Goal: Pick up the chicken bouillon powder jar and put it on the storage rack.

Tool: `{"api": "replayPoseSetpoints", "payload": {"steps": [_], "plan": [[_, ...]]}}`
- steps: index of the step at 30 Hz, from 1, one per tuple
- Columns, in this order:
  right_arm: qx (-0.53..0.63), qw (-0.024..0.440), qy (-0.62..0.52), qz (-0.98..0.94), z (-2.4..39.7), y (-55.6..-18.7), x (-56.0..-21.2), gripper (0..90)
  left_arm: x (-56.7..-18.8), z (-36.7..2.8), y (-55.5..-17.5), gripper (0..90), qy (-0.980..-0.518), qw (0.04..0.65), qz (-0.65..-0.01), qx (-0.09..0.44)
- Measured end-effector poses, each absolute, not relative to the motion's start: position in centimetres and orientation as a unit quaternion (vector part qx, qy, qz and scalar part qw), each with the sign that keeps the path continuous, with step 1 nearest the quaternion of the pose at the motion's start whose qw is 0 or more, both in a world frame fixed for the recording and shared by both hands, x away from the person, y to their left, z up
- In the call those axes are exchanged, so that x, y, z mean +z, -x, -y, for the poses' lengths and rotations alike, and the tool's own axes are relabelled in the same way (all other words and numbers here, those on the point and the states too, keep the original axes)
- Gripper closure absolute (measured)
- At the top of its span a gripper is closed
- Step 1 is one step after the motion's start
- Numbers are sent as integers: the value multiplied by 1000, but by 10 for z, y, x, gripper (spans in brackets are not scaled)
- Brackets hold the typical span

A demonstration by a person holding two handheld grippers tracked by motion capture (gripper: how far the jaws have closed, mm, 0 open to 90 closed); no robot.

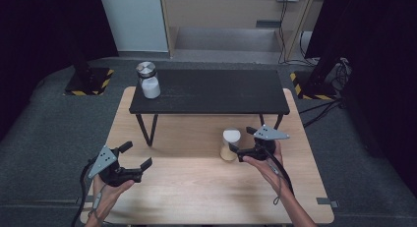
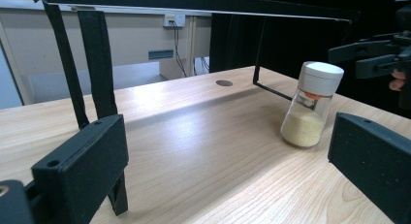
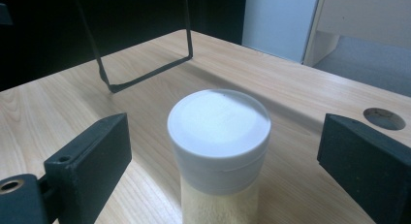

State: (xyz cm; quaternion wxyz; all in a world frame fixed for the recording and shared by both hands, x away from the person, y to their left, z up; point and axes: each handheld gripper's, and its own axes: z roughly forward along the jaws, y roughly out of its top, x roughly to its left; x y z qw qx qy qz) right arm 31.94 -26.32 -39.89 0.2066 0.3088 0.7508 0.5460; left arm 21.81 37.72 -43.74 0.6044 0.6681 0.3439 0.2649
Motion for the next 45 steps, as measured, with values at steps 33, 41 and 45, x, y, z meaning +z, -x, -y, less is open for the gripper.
{"api": "replayPoseSetpoints", "payload": {"steps": [33, 41, 45], "plan": [[528, 199, -312, -765, 241, -336, -408, 330, -437, -377, -219, 0, -672, 601, -342, 265], [529, 194, -294, -772, 245, -325, -392, 331, -437, -376, -219, 0, -673, 601, -340, 264], [529, 195, -286, -775, 247, -318, -376, 331, -437, -376, -219, 0, -673, 602, -340, 264]]}}
